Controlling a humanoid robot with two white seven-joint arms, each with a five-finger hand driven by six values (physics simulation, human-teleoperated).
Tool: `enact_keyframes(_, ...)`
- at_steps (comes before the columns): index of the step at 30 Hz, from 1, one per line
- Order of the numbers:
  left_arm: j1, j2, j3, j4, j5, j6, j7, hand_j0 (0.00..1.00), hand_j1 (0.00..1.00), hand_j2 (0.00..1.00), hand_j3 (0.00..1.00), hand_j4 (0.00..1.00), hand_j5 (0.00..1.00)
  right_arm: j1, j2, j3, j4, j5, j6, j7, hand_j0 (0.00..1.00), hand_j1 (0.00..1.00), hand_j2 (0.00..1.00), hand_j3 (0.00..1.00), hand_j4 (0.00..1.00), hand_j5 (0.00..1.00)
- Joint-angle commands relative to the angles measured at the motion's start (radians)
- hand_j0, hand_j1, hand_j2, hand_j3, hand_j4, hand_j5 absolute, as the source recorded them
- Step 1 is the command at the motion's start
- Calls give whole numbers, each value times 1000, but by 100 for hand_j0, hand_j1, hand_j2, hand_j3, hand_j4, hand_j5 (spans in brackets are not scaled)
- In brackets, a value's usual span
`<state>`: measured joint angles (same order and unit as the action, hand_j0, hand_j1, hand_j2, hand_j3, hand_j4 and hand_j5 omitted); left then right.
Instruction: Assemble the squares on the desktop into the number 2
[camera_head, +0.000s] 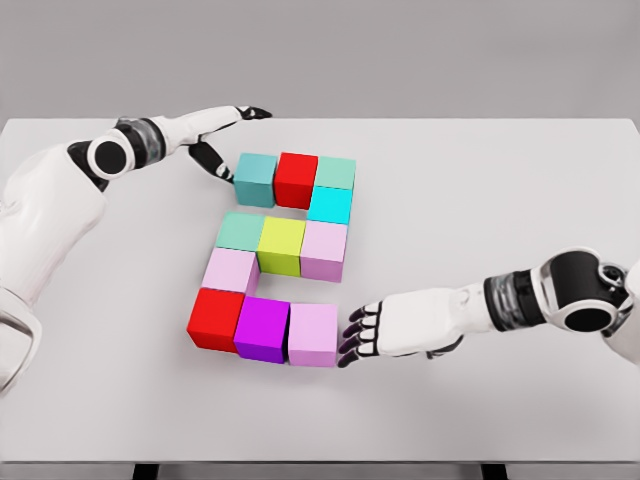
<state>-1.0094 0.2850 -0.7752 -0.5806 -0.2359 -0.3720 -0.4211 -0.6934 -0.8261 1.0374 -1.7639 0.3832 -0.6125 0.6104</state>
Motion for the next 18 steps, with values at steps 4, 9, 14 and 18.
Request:
enact_keyframes(4, -2, -13, 2, -2, 6, 1, -1, 100, 100, 100, 100, 100, 100, -2, 9, 13, 0, -4, 2, 0, 100, 100, 100, 100, 100, 100)
enact_keyframes(9, -14, -9, 4, 1, 7, -1, 1, 100, 100, 100, 100, 100, 100, -8, 15, 12, 0, -6, 2, 0, 100, 100, 100, 100, 100, 100)
enact_keyframes(14, -23, 3, 22, 4, 10, -1, -1, 100, 100, 100, 100, 100, 100, -9, 15, 12, 0, -6, 2, 0, 100, 100, 100, 100, 100, 100)
enact_keyframes(18, -23, 14, 33, 4, 10, -5, -1, 100, 100, 100, 100, 100, 100, -9, 13, 13, 0, -6, 2, 0, 100, 100, 100, 100, 100, 100)
